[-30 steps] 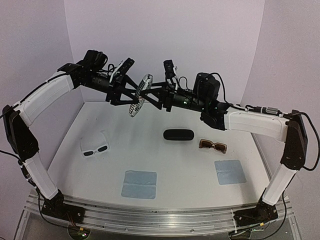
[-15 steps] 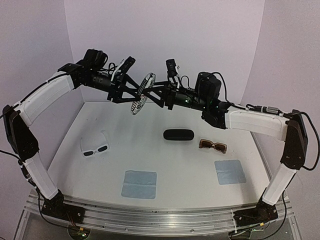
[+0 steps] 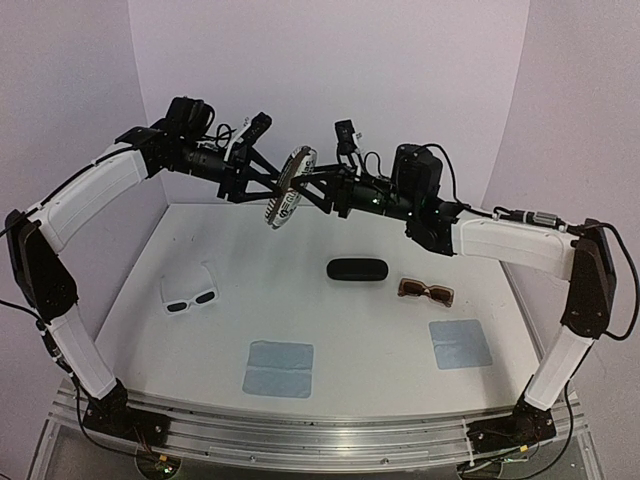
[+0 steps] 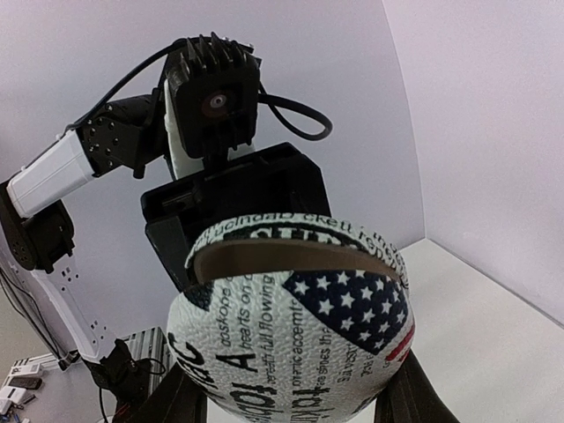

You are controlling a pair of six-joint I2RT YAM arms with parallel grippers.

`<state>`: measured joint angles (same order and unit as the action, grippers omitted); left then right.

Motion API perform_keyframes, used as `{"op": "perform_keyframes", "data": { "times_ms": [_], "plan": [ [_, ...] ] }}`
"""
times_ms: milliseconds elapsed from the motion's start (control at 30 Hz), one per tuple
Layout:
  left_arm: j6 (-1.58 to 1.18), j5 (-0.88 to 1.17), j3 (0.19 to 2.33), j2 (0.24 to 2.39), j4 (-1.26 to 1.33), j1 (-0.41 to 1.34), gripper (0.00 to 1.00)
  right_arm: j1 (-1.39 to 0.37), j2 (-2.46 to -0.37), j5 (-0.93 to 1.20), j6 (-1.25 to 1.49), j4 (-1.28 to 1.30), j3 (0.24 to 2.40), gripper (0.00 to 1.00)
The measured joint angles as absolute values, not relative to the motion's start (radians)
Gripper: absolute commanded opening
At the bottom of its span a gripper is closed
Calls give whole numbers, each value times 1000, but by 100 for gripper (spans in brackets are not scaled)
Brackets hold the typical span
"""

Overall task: Organize the sunglasses
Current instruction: Open the sunglasses case, then place the sunglasses case at the center of the board.

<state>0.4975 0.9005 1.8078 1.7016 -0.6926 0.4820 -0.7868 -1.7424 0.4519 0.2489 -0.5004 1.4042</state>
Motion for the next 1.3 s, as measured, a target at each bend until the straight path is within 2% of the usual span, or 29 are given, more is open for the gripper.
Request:
{"op": "perform_keyframes", "data": {
  "times_ms": [400,533,700,767,833,900,967,1133,1167,1300],
  "plan": [
    [489,789,1775,1692,-626,466,46,-784,-1743,395,261,-435,1416,0],
    [477,686,1771,1703,-548,437,45,-817,-1743,476,280,-431,1421,0],
    [475,718,1762,1701,-541,432,42,-826,-1745,470,291,-424,1425,0],
    [478,764,1752,1698,-540,429,33,-826,-1745,483,292,-424,1425,0],
    [485,814,1739,1694,-541,425,16,-827,-1745,498,293,-424,1425,0],
    [500,866,1732,1691,-550,422,6,-829,-1745,503,293,-425,1425,0],
    [499,905,1730,1687,-562,420,0,-830,-1745,508,291,-427,1424,0],
    [503,945,1731,1686,-606,408,0,-843,-1745,510,271,-472,1387,1],
    [510,944,1731,1686,-616,409,0,-843,-1745,508,271,-483,1376,8],
    [561,903,1731,1690,-655,419,0,-846,-1745,490,275,-539,1320,68]
  ]
}}
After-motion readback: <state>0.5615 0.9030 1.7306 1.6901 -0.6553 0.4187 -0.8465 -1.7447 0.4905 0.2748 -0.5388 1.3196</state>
